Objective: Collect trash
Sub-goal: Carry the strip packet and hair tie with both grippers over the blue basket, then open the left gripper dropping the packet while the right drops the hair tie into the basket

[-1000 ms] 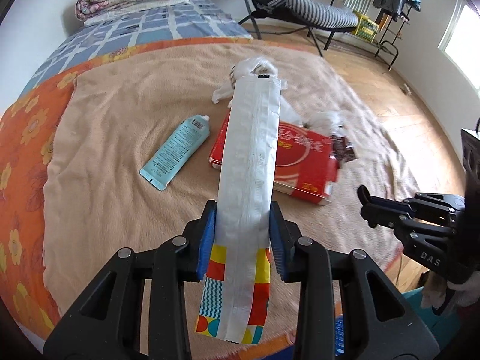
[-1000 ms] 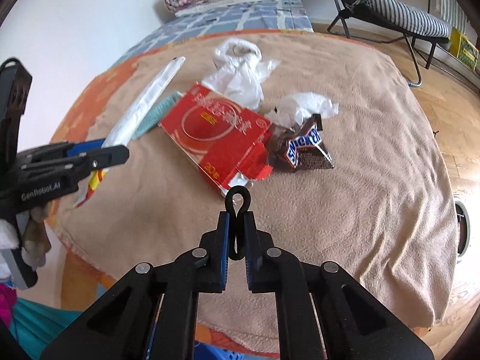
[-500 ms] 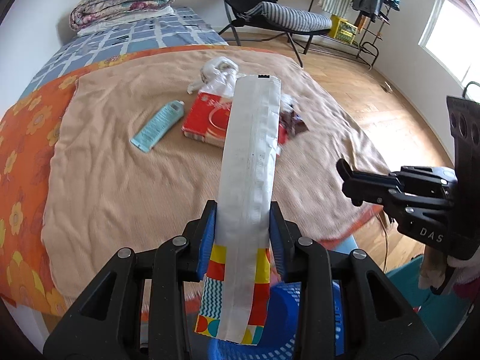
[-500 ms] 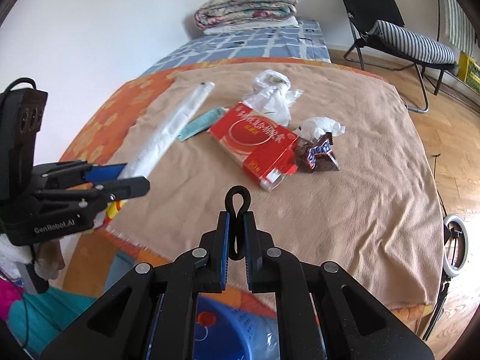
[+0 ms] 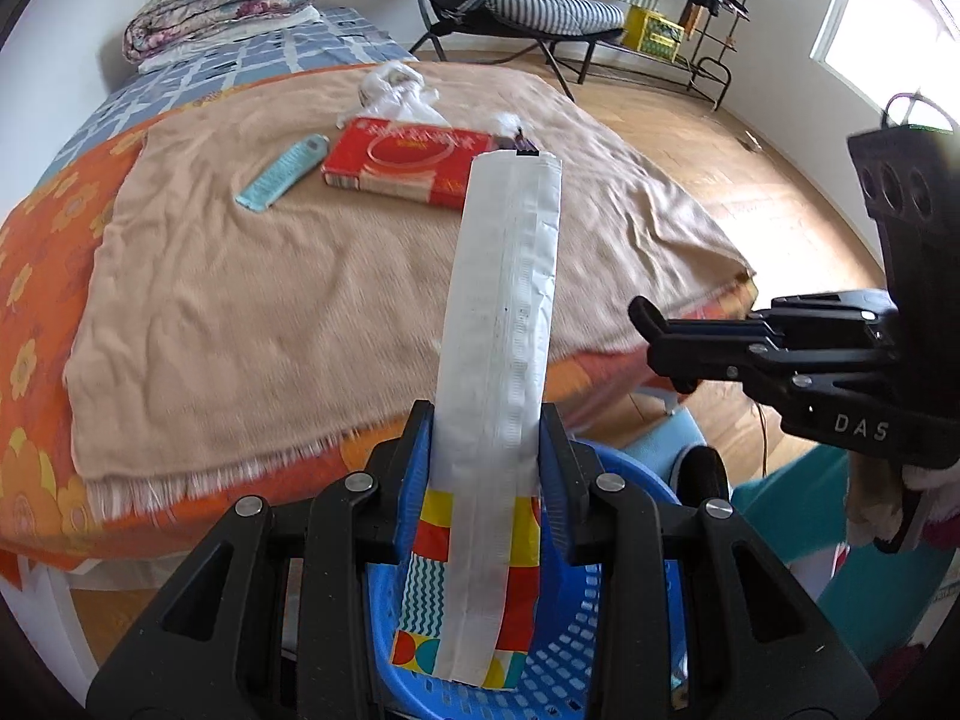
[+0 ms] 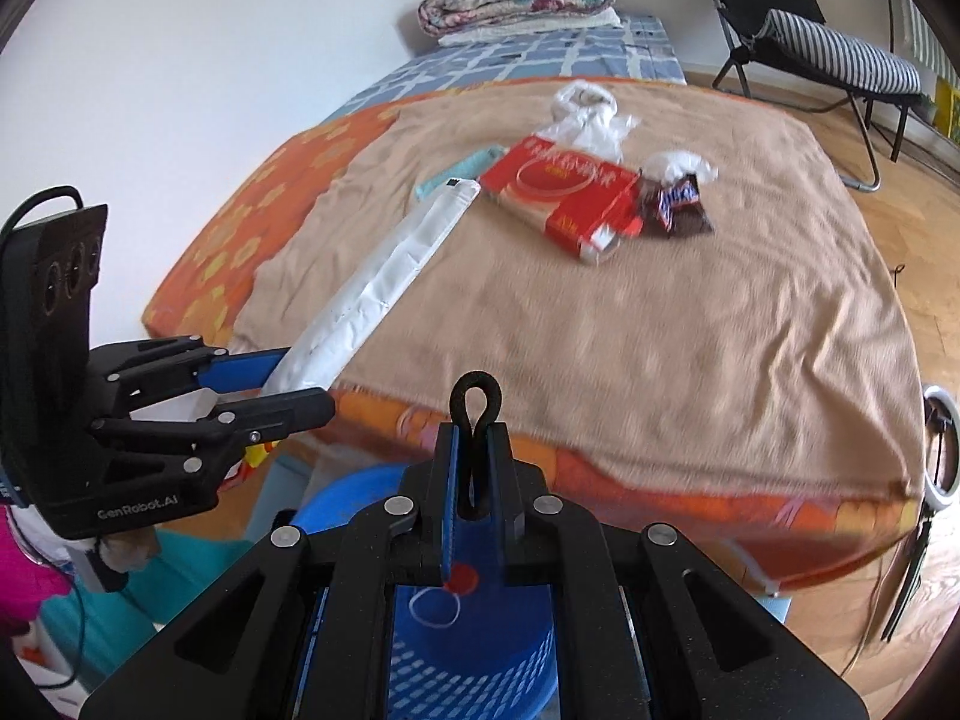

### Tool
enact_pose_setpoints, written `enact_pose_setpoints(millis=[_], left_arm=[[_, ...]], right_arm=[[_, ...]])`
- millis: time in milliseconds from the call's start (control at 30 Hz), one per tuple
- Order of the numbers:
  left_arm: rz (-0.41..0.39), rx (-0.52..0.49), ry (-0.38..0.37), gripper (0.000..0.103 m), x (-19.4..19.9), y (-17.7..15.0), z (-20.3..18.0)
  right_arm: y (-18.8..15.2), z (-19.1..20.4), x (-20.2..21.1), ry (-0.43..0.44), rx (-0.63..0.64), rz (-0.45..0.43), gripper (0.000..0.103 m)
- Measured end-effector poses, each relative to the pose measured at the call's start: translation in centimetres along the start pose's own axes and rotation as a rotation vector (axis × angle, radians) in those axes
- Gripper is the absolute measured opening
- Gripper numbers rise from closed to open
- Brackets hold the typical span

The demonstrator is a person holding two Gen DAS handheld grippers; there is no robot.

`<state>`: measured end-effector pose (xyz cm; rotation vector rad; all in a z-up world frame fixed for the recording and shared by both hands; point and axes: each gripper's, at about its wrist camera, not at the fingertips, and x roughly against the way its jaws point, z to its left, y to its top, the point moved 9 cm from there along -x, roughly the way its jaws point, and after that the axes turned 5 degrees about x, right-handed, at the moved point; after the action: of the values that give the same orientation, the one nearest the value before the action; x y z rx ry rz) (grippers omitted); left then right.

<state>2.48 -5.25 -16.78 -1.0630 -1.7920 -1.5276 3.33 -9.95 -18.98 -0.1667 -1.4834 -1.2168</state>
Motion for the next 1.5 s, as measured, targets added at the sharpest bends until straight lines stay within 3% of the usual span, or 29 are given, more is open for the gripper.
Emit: enact_pose_setpoints(millis=[367,733,1100,1400,1500], left_arm=[[0.111,0.017,-0.021,0.034,-1.3,-7.4,-1.2],[0.199,0.021,-0.025,0.034,-2.5,-12.3,-1.5],[0.265,0.009,-0.018,0.034,-3.7,-14.7,-1.7],[0.282,0.019,0.001,0.034,-4.0,-14.8,-1.2],[0.285,0.019,0.004,0.034,-4.1,-14.8,-1.1]], right_arm=[[-5.4,1.2,-1.0,0.016,0.014,0.081,0.007],[-8.9,2.2,-2.5,0.029,0.028,0.161,0.007],[-10.6,3.2,-3.7,0.038,0.046,0.211,0.007],[-10.8,2.7,-4.0,0.022,0.023,0.221,0.008],[-10.9,2.3,-4.0,0.023,-0.002,0.230,0.020]])
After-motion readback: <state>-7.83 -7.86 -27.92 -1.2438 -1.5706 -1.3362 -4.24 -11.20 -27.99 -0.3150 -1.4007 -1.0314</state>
